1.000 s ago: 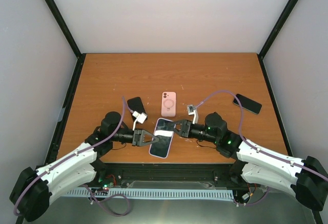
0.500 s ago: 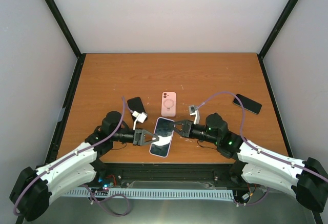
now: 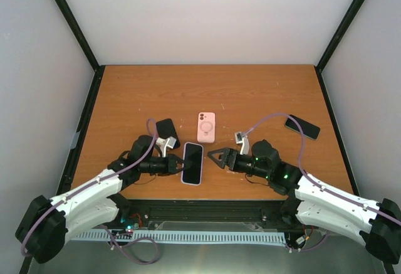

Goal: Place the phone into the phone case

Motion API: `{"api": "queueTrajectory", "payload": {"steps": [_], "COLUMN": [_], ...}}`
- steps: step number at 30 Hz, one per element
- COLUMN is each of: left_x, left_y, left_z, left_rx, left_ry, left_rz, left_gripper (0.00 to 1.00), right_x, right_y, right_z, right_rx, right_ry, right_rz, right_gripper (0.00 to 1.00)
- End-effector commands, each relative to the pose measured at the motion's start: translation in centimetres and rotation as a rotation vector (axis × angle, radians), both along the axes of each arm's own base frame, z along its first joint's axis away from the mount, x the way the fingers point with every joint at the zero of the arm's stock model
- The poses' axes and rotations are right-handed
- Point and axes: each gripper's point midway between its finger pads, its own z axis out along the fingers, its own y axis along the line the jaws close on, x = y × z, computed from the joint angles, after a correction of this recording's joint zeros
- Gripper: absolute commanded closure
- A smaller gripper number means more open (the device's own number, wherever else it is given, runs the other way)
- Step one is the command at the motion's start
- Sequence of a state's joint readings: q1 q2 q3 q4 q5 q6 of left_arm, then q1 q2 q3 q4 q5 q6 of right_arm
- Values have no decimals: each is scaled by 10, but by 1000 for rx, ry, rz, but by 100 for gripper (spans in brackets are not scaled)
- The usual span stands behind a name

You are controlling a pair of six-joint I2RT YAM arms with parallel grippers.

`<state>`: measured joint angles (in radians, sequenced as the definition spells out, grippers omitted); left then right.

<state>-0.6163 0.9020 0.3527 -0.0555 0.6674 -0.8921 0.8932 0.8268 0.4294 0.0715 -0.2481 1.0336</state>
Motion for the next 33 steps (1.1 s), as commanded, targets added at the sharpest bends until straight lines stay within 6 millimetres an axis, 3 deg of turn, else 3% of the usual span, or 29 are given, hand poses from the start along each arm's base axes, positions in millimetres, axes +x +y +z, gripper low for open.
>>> {"api": "queueTrajectory", "payload": {"steps": [1, 5, 13, 22, 26, 33], "left_x": [24, 29, 36, 34, 33, 29], "left_y": [1, 2, 4, 26, 35, 44], "left_z": [4, -18, -45, -84, -93, -92], "left_rx": [45, 107, 144, 262, 320, 355], "left_ry": [-2, 63, 133, 253, 271, 286], "left_rz": [95, 111, 115, 192, 225, 255], "left_gripper": [100, 100, 100, 91, 89, 67], "right_x": [3, 2, -1, 1, 4, 8], "right_y": [-13, -18, -22, -33, -37, -38], "right_z": [-8, -16, -25, -33, -34, -48], "right_rx": [-86, -119, -156, -232, -269, -377], "right_ry": [-1, 17, 34, 49, 42, 11], "right_rz": [-52, -59, -55, -91, -108, -82], "right_gripper": [7, 0, 0, 0, 0, 0]}}
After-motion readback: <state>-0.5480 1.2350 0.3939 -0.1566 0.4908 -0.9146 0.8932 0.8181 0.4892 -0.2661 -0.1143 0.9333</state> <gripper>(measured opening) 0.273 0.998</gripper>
